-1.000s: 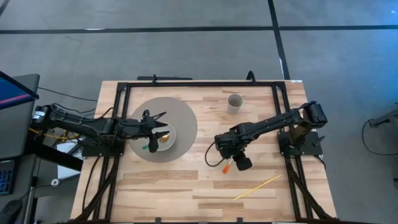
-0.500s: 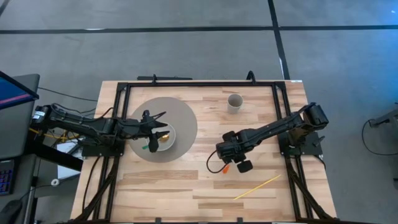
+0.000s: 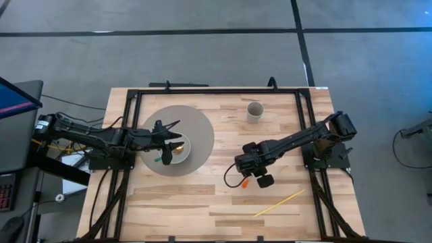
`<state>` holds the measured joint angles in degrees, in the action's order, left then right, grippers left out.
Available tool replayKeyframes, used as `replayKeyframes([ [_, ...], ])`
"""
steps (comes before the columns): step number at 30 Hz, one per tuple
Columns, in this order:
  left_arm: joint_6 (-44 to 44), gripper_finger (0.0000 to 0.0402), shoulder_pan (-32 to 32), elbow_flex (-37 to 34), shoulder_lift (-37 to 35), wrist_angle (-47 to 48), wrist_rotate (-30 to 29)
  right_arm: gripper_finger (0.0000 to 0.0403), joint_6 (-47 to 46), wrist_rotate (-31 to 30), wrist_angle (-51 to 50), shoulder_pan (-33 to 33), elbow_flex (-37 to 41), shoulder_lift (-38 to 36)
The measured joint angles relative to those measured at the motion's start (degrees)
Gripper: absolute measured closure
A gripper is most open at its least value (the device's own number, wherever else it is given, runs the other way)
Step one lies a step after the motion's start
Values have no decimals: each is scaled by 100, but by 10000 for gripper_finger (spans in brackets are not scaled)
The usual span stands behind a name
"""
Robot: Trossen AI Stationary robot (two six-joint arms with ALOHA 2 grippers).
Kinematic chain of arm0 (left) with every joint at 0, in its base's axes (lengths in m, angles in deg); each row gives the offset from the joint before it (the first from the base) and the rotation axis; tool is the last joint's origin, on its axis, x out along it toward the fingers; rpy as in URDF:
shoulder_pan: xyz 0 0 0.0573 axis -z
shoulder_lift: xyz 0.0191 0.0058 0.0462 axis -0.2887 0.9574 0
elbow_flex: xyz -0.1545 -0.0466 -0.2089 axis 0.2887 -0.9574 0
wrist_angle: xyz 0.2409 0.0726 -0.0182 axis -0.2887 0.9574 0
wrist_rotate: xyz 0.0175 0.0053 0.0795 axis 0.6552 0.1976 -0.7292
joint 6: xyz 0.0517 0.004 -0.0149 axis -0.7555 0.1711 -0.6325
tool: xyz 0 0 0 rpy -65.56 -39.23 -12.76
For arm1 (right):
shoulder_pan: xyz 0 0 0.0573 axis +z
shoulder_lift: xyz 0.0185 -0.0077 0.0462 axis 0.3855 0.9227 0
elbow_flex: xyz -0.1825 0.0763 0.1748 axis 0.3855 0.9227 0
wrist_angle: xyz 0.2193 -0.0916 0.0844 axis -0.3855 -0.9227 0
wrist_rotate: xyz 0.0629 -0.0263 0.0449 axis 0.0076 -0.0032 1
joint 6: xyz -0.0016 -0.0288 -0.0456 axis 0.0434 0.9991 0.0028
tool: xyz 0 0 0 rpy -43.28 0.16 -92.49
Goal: Pick & Place Utensil
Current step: Put the orange fork into the white bowl
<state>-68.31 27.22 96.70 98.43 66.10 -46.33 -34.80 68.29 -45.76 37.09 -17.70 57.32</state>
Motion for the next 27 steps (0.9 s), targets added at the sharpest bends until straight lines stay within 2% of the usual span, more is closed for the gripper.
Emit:
replayKeyframes([
  [8, 209, 239, 17, 0, 0, 0, 0, 294, -28, 3, 164, -135, 63, 81],
  [18, 302, 239, 17, 0, 13, -6, 0, 294, 0, -114, 676, -223, 963, 138],
  [27, 299, 239, 17, 0, 13, -2, 0, 294, 286, -353, 1282, -104, 979, 151],
])
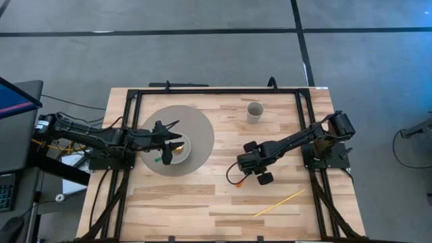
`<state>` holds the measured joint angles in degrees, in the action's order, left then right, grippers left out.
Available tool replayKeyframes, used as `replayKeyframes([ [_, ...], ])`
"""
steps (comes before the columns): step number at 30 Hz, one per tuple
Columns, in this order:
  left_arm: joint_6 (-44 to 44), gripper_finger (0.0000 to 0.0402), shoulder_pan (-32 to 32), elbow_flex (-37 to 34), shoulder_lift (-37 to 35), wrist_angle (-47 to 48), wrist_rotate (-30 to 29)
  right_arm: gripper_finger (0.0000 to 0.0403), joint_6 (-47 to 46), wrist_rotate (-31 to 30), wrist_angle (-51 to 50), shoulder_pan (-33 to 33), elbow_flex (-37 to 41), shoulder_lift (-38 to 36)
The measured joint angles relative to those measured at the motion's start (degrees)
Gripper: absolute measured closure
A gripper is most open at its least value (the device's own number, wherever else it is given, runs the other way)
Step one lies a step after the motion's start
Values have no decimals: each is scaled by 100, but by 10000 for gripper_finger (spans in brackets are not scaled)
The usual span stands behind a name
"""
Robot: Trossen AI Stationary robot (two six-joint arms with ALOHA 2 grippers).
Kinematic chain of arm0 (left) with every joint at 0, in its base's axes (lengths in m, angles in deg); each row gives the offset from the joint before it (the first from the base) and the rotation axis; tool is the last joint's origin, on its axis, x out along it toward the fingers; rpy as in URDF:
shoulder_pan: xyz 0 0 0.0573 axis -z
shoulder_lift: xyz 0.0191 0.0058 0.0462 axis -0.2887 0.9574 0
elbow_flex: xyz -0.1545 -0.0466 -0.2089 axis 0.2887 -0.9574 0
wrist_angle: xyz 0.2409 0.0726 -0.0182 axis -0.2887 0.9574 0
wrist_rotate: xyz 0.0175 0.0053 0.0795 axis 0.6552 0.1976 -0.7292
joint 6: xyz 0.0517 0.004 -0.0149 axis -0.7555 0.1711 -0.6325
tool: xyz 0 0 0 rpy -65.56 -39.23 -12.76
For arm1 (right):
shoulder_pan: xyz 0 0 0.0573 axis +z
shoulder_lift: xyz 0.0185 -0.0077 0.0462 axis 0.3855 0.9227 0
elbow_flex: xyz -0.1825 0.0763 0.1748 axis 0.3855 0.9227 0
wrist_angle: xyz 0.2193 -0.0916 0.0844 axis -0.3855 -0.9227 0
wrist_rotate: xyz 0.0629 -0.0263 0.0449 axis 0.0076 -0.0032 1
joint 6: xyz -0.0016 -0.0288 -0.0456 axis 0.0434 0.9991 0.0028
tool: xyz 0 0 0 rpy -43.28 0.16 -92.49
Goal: Pick & Place Utensil
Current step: Put the orange fork into the white bowl
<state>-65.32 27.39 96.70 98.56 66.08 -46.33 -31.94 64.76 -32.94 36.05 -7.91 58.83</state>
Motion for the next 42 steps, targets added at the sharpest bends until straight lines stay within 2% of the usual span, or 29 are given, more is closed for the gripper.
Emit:
replayKeyframes([
  [12, 0, 239, 0, 0, 0, 1, 0, 294, 120, -75, -13, 208, -479, -13],
  [18, 2, 239, 0, 0, 0, 2, 0, 294, 316, -85, 115, 168, -448, 39],
  [26, 2, 239, 0, 0, 0, 4, 0, 294, 315, 386, 811, 120, -73, 37],
  [33, 4, 239, 0, 0, 0, 4, 0, 294, 315, 369, 1448, 161, -76, 91],
  [42, 144, 239, 0, 0, 0, 7, 0, 294, 315, 367, 1283, 172, -101, 280],
])
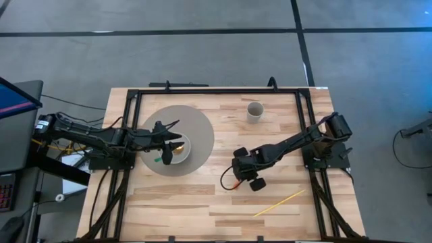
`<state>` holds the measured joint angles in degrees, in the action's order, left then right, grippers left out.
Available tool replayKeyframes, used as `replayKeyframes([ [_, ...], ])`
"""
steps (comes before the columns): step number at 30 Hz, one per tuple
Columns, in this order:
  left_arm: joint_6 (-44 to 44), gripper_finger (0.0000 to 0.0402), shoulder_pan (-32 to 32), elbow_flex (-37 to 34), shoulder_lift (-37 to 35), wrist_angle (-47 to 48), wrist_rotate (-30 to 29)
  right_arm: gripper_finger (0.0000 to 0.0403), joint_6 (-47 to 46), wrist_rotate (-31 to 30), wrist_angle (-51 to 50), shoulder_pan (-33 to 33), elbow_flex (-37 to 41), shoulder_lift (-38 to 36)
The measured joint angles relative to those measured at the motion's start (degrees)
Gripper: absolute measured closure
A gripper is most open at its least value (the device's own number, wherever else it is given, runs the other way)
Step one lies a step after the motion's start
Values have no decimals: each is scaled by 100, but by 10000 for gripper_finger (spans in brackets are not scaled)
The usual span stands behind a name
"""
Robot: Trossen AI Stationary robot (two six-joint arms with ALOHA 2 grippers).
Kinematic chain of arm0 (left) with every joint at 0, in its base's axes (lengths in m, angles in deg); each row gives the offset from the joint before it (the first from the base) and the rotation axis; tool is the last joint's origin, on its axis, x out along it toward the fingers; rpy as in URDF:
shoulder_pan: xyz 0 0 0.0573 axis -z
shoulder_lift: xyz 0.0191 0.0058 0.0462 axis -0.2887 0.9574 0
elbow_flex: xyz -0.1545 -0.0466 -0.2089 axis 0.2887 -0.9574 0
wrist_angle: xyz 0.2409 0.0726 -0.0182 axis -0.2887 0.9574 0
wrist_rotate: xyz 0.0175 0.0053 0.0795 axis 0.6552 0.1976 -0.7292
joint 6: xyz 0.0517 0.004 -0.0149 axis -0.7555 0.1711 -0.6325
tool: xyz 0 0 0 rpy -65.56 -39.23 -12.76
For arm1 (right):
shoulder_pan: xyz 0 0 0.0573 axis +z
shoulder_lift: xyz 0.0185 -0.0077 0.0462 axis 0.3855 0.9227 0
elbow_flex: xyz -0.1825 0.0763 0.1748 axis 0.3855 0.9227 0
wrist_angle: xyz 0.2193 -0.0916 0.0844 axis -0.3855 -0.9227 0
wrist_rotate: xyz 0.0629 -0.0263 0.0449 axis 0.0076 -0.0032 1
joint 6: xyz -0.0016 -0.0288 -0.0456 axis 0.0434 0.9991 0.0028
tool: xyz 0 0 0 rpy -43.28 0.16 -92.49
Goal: Pick & Place Utensil
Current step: Put the orange fork into the white bowl
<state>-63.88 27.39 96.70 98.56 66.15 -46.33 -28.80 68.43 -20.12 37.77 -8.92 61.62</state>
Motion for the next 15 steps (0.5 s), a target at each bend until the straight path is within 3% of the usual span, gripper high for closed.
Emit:
replayKeyframes([
  [9, 5, 239, 0, 0, 0, -1, 0, 294, 94, -13, -174, 11, -273, -407],
  [15, 9, 239, 0, 0, 0, -1, 0, 294, 97, -13, -865, 45, -230, -439],
])
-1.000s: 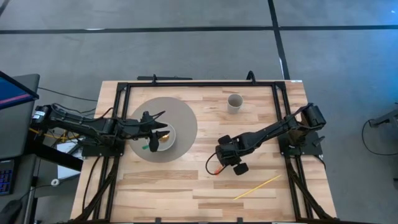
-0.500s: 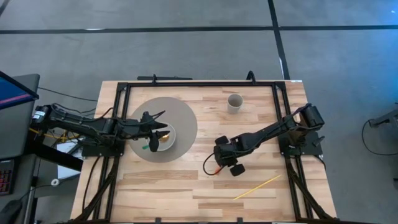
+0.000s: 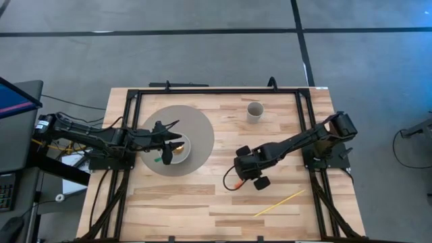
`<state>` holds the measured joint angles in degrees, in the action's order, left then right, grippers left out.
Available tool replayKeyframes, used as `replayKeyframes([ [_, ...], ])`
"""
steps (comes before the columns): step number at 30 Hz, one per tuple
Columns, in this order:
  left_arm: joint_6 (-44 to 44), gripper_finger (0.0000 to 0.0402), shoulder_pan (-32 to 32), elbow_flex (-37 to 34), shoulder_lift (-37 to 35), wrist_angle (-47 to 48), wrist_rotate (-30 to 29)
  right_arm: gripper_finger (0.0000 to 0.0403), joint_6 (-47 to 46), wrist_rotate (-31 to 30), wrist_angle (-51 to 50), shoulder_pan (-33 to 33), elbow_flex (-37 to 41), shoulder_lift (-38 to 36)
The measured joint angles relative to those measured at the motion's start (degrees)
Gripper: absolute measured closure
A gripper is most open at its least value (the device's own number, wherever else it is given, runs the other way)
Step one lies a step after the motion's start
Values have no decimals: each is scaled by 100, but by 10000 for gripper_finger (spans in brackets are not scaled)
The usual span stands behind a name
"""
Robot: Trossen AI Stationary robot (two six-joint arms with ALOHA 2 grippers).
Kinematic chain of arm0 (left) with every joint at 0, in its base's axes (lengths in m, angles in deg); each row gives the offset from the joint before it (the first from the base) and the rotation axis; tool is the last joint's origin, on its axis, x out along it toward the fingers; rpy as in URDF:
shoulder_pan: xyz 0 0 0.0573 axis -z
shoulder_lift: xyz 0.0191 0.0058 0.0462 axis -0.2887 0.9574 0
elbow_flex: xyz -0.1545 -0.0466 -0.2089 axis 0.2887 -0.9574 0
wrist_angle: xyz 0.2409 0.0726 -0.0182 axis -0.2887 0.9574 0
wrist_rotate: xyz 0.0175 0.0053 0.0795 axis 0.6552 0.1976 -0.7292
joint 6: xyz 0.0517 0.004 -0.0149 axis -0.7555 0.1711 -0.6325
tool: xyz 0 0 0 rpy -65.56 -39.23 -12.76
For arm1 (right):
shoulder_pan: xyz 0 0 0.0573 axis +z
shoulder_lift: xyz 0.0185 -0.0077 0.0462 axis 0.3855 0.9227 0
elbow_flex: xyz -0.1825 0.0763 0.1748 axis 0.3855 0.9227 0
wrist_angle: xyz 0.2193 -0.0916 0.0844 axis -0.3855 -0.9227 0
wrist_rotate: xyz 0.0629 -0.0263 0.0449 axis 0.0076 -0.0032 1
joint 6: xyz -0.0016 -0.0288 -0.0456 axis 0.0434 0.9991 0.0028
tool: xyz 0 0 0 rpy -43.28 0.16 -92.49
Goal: Pick & Place Utensil
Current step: Put the orange fork into the white bowl
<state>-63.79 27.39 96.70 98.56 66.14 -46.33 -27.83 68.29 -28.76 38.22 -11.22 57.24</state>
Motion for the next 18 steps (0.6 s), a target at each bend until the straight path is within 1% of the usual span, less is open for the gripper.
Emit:
replayKeyframes([
  [2, 0, 239, 0, 0, 0, 1, 0, 294, 24, -1, 84, 19, 156, 26],
  [4, 0, 239, 0, 0, 0, 1, 1, 294, 59, 0, 375, 18, 301, 57],
  [5, 0, 239, 0, 0, 2, 1, 2, 294, 59, 0, 581, 18, 348, 83],
  [10, 0, 239, 2, 0, 1, 1, 1, 294, 55, 23, 952, -73, 531, 220],
  [18, 1, 239, 2, -4, 48, -13, 1, 294, -132, 107, 968, -232, 495, 397],
])
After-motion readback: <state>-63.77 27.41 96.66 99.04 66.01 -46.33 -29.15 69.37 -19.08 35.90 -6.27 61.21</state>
